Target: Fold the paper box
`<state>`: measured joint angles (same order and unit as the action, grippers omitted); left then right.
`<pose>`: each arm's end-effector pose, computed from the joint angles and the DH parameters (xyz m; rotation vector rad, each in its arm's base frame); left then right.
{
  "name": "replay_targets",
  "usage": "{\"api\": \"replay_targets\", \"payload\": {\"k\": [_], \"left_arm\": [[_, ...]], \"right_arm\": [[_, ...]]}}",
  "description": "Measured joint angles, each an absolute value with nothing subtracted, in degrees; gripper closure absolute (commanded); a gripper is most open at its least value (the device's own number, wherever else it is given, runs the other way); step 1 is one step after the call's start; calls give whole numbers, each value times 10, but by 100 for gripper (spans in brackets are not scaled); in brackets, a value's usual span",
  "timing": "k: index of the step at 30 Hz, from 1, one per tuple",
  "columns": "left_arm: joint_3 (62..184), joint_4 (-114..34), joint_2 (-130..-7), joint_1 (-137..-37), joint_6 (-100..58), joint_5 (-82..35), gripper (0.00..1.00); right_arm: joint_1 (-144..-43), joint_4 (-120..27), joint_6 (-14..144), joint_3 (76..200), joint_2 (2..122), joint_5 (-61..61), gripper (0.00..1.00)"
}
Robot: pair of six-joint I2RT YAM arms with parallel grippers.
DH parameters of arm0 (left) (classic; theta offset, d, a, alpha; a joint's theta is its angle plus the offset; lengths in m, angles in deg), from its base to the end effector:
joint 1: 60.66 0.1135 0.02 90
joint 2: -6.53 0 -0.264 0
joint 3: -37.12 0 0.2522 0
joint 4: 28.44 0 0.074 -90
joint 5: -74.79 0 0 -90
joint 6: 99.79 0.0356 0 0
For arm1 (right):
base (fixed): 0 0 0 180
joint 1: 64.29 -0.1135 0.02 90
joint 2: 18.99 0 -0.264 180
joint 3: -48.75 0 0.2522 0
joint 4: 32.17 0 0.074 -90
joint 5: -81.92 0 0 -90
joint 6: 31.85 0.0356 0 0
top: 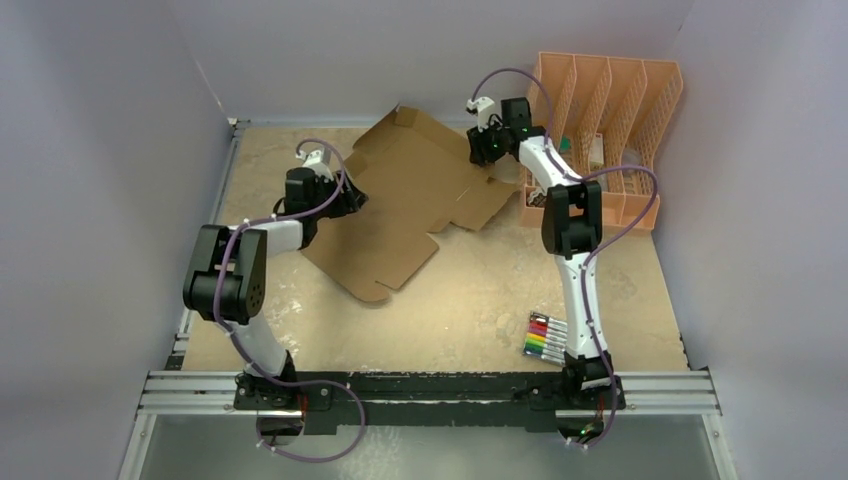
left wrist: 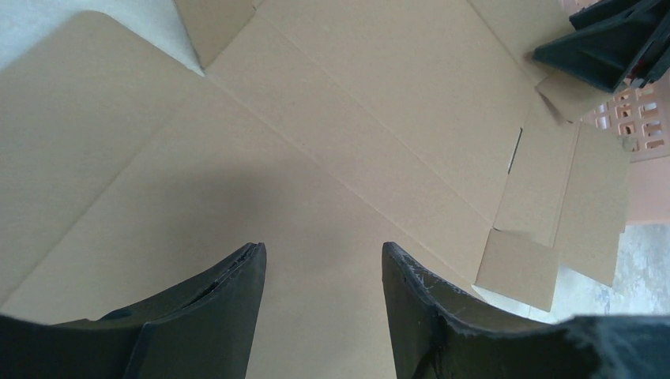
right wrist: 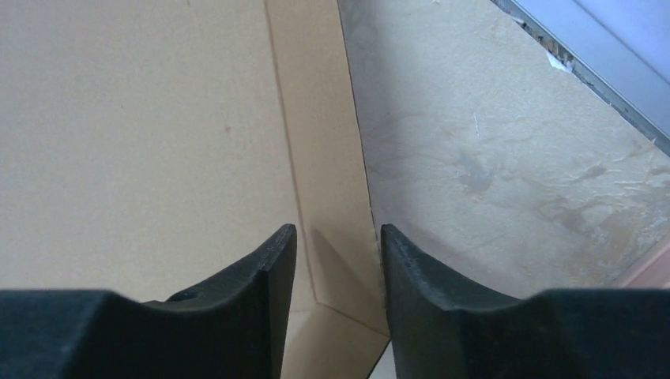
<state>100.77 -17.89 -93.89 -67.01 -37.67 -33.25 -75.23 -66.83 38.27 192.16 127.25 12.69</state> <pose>0.3631 -0.0515 0.1745 -0.1853 2.0664 -0.6913 0.5636 0.1218 0.1825 -0.7709 2.0537 0.3152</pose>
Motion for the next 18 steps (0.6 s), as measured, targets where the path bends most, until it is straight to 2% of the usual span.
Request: {"api": "replay_targets", "payload": {"k": [4, 6, 13, 18], "left_arm": [[1006, -180, -947, -681, -377, -330, 45], [1003, -179, -947, -688, -377, -329, 45], [1001, -214, -922, -693, -345, -307, 45], [1048, -238, -882, -668, -325, -294, 45]], "right_arm": [[-751, -653, 375, 1897, 1258, 147, 90], [-751, -653, 367, 1878, 1243, 153, 100], [-753, -652, 311, 1809, 1146, 127, 100], [-761, -644, 240, 1756, 1055, 94, 100]]}}
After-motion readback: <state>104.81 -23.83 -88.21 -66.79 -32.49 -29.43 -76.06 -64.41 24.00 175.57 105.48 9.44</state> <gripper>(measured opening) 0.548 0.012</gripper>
